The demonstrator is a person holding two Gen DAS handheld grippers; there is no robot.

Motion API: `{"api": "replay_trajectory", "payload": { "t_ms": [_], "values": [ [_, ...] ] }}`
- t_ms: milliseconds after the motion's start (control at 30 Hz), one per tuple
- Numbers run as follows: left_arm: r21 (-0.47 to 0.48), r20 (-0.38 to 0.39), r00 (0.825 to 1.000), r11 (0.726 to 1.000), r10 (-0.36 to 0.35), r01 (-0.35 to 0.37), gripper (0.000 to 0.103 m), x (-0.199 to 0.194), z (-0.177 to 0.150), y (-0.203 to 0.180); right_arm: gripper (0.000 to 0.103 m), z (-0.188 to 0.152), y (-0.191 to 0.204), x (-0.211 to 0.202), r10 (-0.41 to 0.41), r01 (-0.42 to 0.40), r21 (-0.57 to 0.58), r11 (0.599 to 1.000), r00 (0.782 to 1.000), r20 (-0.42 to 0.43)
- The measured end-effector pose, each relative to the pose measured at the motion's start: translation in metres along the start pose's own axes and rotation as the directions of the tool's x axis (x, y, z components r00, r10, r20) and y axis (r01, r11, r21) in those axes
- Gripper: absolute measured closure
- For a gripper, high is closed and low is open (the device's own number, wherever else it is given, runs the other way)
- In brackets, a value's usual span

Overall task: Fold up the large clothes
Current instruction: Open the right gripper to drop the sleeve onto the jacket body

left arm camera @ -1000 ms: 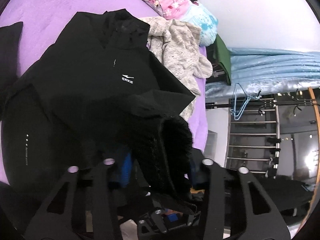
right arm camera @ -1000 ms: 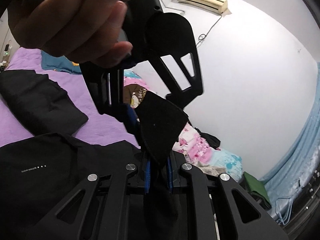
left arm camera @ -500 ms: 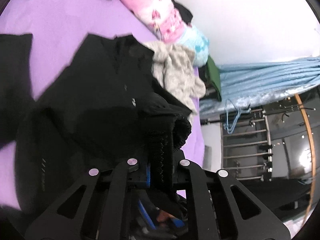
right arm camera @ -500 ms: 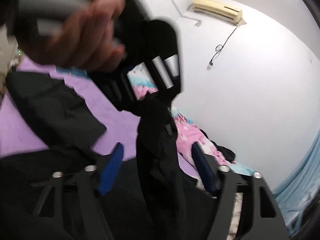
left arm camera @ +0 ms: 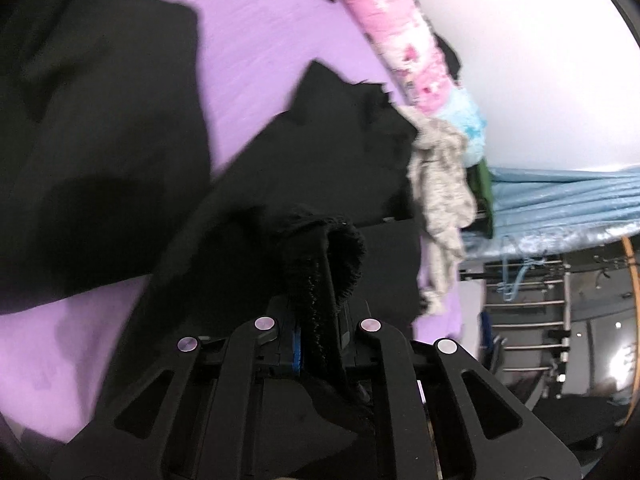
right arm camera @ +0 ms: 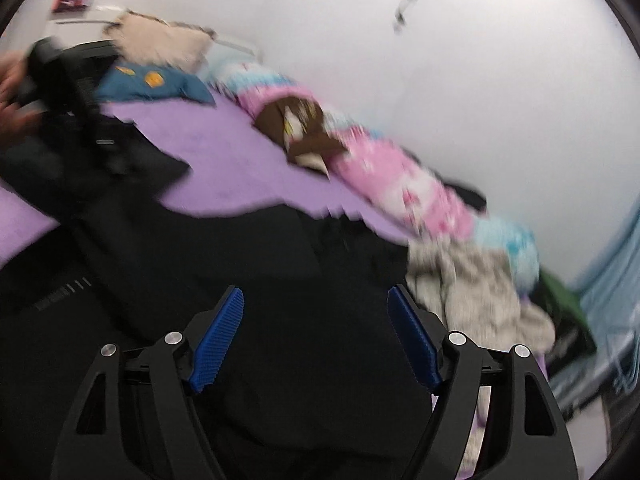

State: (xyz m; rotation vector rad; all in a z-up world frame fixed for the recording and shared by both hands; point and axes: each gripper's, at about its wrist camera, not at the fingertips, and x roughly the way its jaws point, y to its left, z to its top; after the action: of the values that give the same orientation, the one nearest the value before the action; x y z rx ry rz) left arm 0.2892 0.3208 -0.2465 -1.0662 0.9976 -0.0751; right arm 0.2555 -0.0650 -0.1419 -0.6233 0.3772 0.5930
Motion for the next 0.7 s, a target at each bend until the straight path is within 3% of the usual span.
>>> {"api": "replay_trajectory", "payload": {
  "t_ms": [67,167,300,400,467,500,567,600,700],
  "values": [
    [0.010,-0.021,0.998,0.998,0.062,-0.062,0.093,0.010,-0.006,0.020,0.028,-0.018,-0.017,0.019,-0.016,0.017,0.024,1.000,0.998,-0.063],
    [0.054,-0.036,0.988,0.987,0.152,-0.150,0.081,0.018,-0.016,0.039,0.028,-0.040,-0.045,0.047,-0.025,0.037,0.081,0.996,0.989,-0.147],
    [0.149,-0.033,0.962,0.953,0.270,-0.262,0.072,0.020,-0.031,0.047,0.027,-0.051,-0.071,0.088,0.024,0.014,0.183,0.983,0.979,-0.204],
    [0.114,-0.004,0.971,0.965,0.237,-0.235,0.069,0.003,-0.041,0.049,0.027,-0.050,-0.095,0.116,0.075,-0.016,0.279,0.960,0.976,-0.203],
    [0.123,0.018,0.970,0.962,0.244,-0.244,0.065,-0.007,-0.049,0.043,0.020,-0.047,-0.108,0.136,0.098,-0.032,0.313,0.949,0.975,-0.198],
    [0.132,0.036,0.966,0.957,0.254,-0.257,0.063,-0.015,-0.053,0.040,0.019,-0.044,-0.113,0.146,0.099,-0.031,0.320,0.947,0.975,-0.197],
    [0.136,0.057,0.961,0.951,0.272,-0.277,0.050,-0.022,-0.057,0.028,0.019,-0.038,-0.123,0.167,0.099,-0.024,0.337,0.941,0.973,-0.207],
    [0.134,0.076,0.958,0.949,0.276,-0.284,0.036,-0.027,-0.058,0.025,0.019,-0.034,-0.129,0.180,0.096,-0.013,0.352,0.936,0.971,-0.219],
    [0.107,0.122,0.932,0.929,0.341,-0.353,0.035,-0.042,-0.055,0.028,0.019,-0.026,-0.136,0.207,0.109,-0.009,0.387,0.922,0.965,-0.237]
  ]
}}
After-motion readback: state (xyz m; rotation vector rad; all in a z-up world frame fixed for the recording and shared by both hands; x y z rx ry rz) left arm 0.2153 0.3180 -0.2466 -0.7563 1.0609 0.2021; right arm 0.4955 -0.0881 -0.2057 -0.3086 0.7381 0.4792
